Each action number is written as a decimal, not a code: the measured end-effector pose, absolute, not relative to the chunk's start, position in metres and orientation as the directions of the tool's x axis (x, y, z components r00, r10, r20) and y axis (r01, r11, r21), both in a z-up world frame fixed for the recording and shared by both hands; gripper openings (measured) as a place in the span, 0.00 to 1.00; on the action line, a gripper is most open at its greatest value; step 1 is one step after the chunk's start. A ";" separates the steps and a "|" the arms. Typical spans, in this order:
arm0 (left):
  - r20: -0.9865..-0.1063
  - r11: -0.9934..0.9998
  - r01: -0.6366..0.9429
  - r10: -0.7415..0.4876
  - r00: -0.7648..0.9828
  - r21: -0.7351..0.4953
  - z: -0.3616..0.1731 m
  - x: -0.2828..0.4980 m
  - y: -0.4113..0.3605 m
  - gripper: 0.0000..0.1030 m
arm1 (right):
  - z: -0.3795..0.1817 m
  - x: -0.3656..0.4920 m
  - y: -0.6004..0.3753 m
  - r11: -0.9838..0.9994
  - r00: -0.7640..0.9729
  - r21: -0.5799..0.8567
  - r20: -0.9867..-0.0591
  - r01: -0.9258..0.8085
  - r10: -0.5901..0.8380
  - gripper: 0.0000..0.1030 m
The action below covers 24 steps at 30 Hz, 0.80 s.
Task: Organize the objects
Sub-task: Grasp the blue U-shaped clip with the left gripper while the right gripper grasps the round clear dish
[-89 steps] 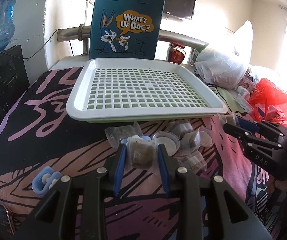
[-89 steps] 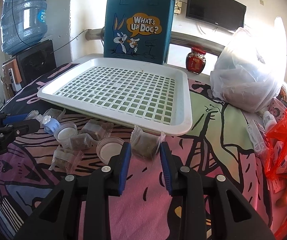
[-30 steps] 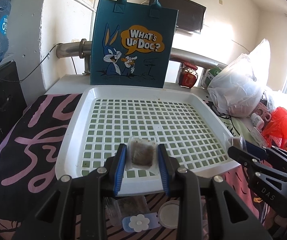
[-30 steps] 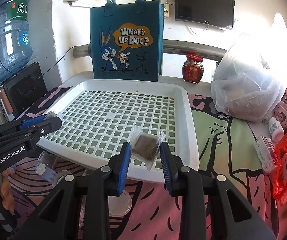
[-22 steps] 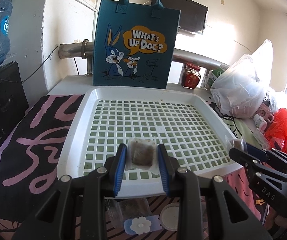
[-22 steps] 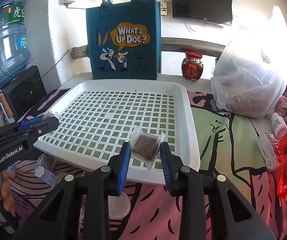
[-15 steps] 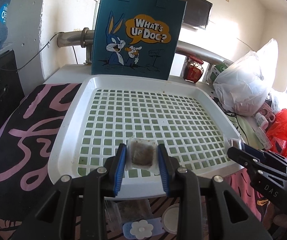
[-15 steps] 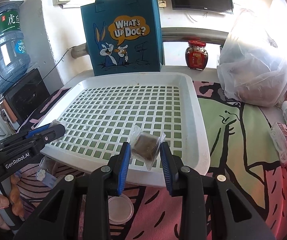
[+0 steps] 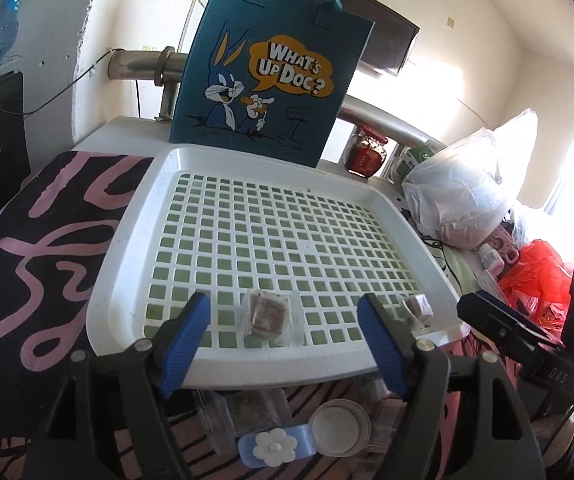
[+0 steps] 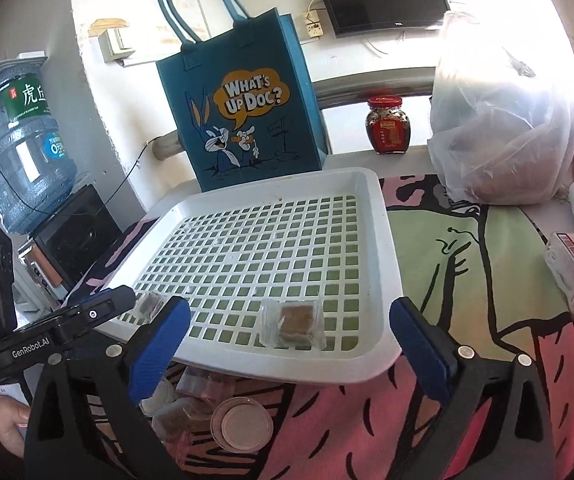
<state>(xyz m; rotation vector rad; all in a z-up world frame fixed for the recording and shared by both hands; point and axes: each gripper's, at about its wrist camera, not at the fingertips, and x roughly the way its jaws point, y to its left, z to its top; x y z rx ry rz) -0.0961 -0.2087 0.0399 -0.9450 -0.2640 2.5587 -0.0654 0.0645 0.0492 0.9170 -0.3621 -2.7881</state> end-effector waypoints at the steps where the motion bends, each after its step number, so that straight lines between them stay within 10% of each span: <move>1: -0.566 -0.904 -0.298 0.425 -0.706 -0.307 0.046 -0.092 -0.213 0.75 | 0.050 -0.064 0.070 -0.949 -0.784 0.304 -0.567 0.087 -0.253 1.00; 8: -0.593 -0.953 -0.169 0.289 -0.751 -0.250 0.067 -0.082 -0.248 0.84 | 0.044 -0.062 0.080 -0.922 -0.711 0.379 -0.626 0.081 -0.320 1.00; 15: -0.651 -0.933 -0.083 0.306 -0.695 -0.349 0.038 -0.047 -0.283 0.84 | 0.060 -0.045 0.048 -0.967 -0.704 0.166 -0.664 0.192 -0.253 1.00; 24: -0.685 -0.990 -0.035 0.119 -0.718 -0.136 0.031 -0.016 -0.267 0.84 | 0.028 -0.036 0.037 -0.967 -0.615 0.144 -0.749 0.208 -0.244 0.99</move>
